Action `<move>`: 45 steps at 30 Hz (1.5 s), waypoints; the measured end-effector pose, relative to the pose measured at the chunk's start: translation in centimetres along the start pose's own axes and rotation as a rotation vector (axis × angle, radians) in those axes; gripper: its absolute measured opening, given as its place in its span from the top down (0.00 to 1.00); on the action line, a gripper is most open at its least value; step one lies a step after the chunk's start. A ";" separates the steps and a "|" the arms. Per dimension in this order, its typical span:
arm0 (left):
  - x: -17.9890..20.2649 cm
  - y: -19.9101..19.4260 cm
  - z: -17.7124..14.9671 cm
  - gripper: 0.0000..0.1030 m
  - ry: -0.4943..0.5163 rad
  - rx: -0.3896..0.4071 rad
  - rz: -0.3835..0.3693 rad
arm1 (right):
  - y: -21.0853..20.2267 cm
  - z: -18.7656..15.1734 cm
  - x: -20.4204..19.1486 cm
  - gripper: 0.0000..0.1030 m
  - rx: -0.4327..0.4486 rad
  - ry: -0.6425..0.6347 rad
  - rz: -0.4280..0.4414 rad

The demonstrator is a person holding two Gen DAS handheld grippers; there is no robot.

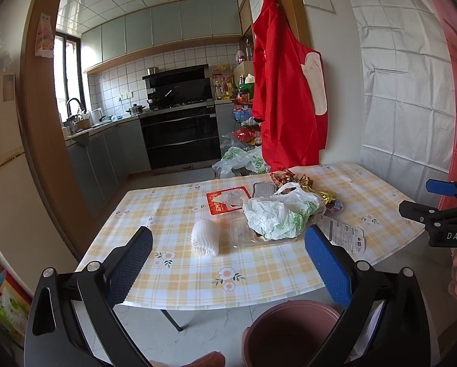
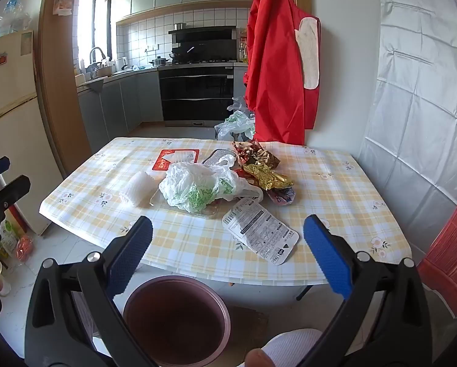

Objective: Collect trash

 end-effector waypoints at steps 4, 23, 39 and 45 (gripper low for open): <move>0.0 0.0 0.0 0.05 0.000 -0.003 -0.001 | 0.0 0.1 0.0 0.05 -0.002 0.000 0.000; 0.0 0.0 0.0 0.05 0.000 -0.003 0.002 | 0.1 -0.1 0.0 0.05 -0.007 0.002 0.001; -1.6 3.5 -3.1 0.05 -0.047 -0.129 0.027 | 3.0 -2.2 1.5 0.05 -0.075 0.051 0.006; -5.3 5.9 -6.6 0.05 -0.121 -0.201 0.086 | 5.9 -4.4 2.4 0.05 -0.127 0.079 0.035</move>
Point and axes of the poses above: each gripper's, at about its wrist camera, not at the fingertips, and y roughly the way its jaws point, x to its right, z to its top, the point moved 7 cm from there along y, roughly the way its jaws point, and after that the axes turned 2 degrees about x, right-handed, at the moved point
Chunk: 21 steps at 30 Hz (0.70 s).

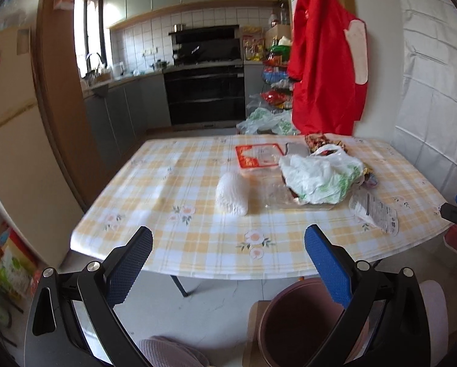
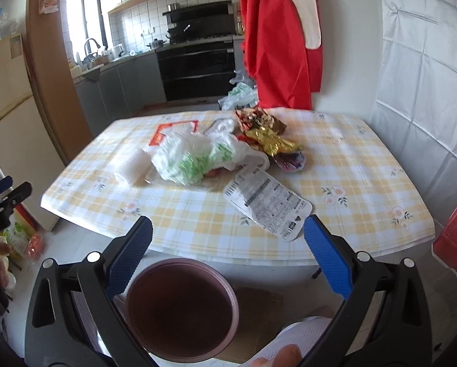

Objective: Collect trash
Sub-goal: 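Grasp the white foam net with the left gripper while the right grasps the paper label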

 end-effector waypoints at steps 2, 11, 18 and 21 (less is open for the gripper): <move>-1.3 1.1 -1.1 0.05 -0.046 -0.041 -0.021 | 1.1 -0.5 0.5 0.05 0.005 0.019 0.003; -3.5 5.9 -4.3 0.05 -0.159 -0.165 -0.061 | 5.6 -2.0 1.2 0.05 -0.068 0.020 -0.014; -2.4 10.7 -2.7 0.14 -0.107 -0.187 -0.116 | 8.6 -3.1 2.4 0.05 -0.126 0.015 -0.030; -1.7 14.2 -1.6 0.20 -0.057 -0.207 -0.129 | 10.0 -3.5 3.6 0.05 -0.148 0.052 -0.027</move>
Point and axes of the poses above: each gripper's, at about its wrist camera, not at the fingertips, and y roughly the way its jaws point, x to its right, z to its top, the point moved 7 cm from there along y, roughly the way its jaws point, and after that the axes turned 2 degrees about x, right-handed, at the moved point
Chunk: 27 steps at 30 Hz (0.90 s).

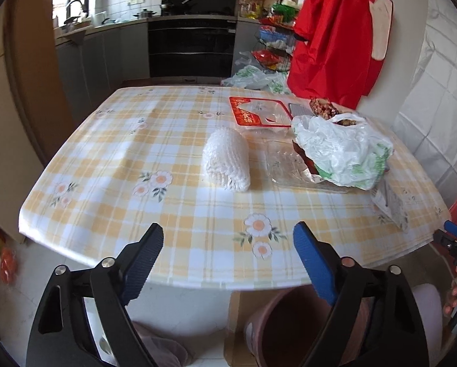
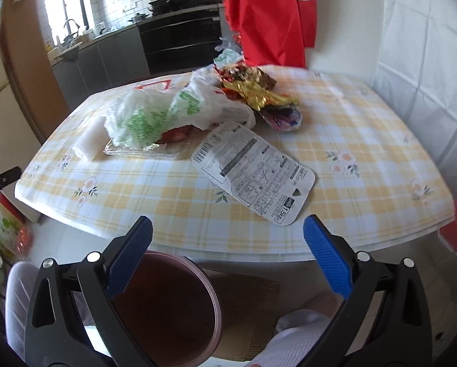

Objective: Collect trash
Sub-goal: 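Grasp the white foam net with the left gripper while the right grasps the paper label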

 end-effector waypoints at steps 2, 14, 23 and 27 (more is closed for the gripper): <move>-0.1 2.3 1.1 0.21 0.019 -0.016 0.004 | 1.1 0.1 0.5 0.05 -0.013 -0.011 -0.013; -1.7 15.8 4.7 0.26 -0.029 -0.142 0.025 | 10.2 1.3 -0.3 0.06 -0.097 -0.219 -0.028; -0.4 18.7 4.6 0.26 -0.023 -0.178 0.010 | 14.5 2.5 -1.2 0.06 -0.125 -0.257 -0.049; -0.3 19.0 4.0 0.26 -0.040 -0.190 -0.001 | 15.6 2.7 -0.7 0.06 -0.146 -0.231 -0.059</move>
Point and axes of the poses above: each gripper's, at about its wrist camera, not at the fingertips, and y roughly the way its jaws point, x to its right, z to its top, the point moved 7 cm from there along y, roughly the way its jaws point, and after that the axes turned 2 degrees about x, right-handed, at the moved point
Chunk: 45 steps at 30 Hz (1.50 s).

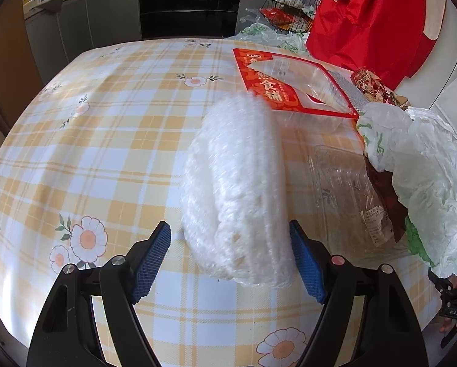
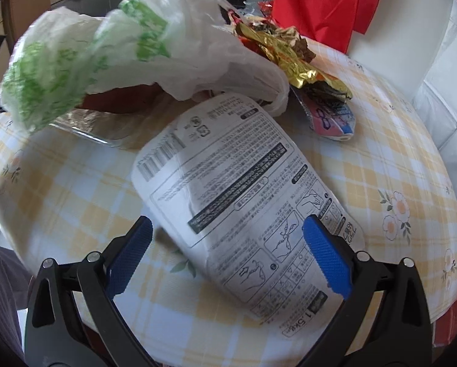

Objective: Collect trash
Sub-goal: 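Grasp the white foam net with the left gripper while the right grasps the paper label, then carry the foam net and paper label over the brown bin and release both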

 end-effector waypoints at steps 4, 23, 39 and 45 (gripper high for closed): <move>0.0 -0.2 -0.3 0.44 0.008 -0.008 -0.004 | 0.3 0.2 0.2 0.05 0.003 0.010 -0.006; 0.8 -12.2 -4.4 0.75 0.032 0.172 -0.058 | -9.2 0.5 4.1 0.82 0.197 0.201 0.060; 5.5 -20.9 -11.6 0.75 0.014 0.247 -0.196 | -17.1 -1.1 5.8 0.95 0.357 0.407 0.125; 7.3 -22.1 -14.4 0.75 0.037 0.223 -0.245 | -18.8 -2.0 4.3 0.95 0.382 0.412 0.169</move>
Point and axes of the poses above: each gripper's, at about its wrist camera, not at the fingertips, and y roughly the way its jaws point, x to its right, z to its top, the point moved 7 cm from there along y, roughly the way its jaws point, and after that the axes turned 2 degrees about x, right-handed, at the moved point
